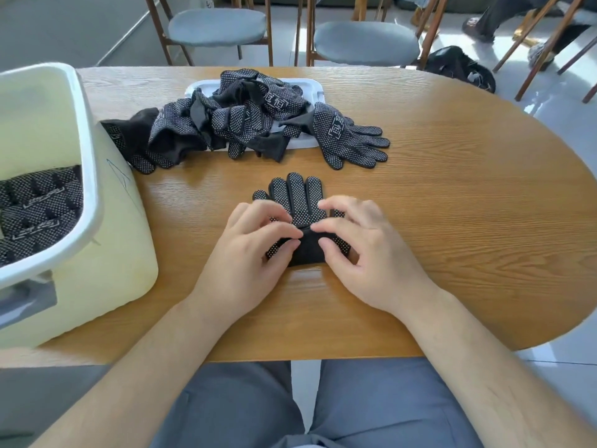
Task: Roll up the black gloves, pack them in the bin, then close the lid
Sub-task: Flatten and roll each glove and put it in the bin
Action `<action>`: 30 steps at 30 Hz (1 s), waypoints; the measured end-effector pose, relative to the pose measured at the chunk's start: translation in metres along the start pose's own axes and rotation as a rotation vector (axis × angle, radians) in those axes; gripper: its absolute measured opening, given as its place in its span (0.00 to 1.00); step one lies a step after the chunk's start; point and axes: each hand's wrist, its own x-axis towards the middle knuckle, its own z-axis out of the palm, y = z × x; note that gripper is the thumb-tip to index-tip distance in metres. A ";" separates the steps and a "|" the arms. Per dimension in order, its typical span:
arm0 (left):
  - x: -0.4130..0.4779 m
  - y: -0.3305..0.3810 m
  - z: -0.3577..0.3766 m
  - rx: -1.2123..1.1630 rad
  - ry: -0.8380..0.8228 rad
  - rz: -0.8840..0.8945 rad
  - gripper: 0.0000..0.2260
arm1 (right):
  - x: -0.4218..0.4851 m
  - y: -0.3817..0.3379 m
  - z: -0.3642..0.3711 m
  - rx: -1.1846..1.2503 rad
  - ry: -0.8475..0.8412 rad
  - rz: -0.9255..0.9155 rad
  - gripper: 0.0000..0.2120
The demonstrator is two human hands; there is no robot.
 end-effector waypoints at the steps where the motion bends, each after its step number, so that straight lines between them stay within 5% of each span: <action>1: -0.001 0.001 0.001 0.030 0.004 0.041 0.04 | -0.002 0.000 0.001 -0.035 0.000 -0.014 0.13; 5: -0.011 -0.001 -0.009 0.023 -0.067 0.011 0.13 | -0.013 -0.005 -0.004 -0.129 -0.081 -0.034 0.23; 10: -0.017 -0.005 -0.017 0.078 -0.203 -0.053 0.24 | -0.014 -0.002 -0.004 -0.150 -0.062 -0.007 0.21; 20: -0.020 0.016 -0.021 -0.071 -0.073 -0.115 0.12 | -0.023 -0.012 -0.016 0.164 0.012 0.038 0.15; 24: -0.012 0.014 -0.018 -0.130 -0.091 -0.178 0.08 | -0.017 -0.010 -0.008 0.082 0.017 0.058 0.12; 30: 0.000 -0.001 -0.009 0.047 -0.121 0.112 0.08 | -0.020 -0.006 -0.004 -0.103 0.071 0.015 0.13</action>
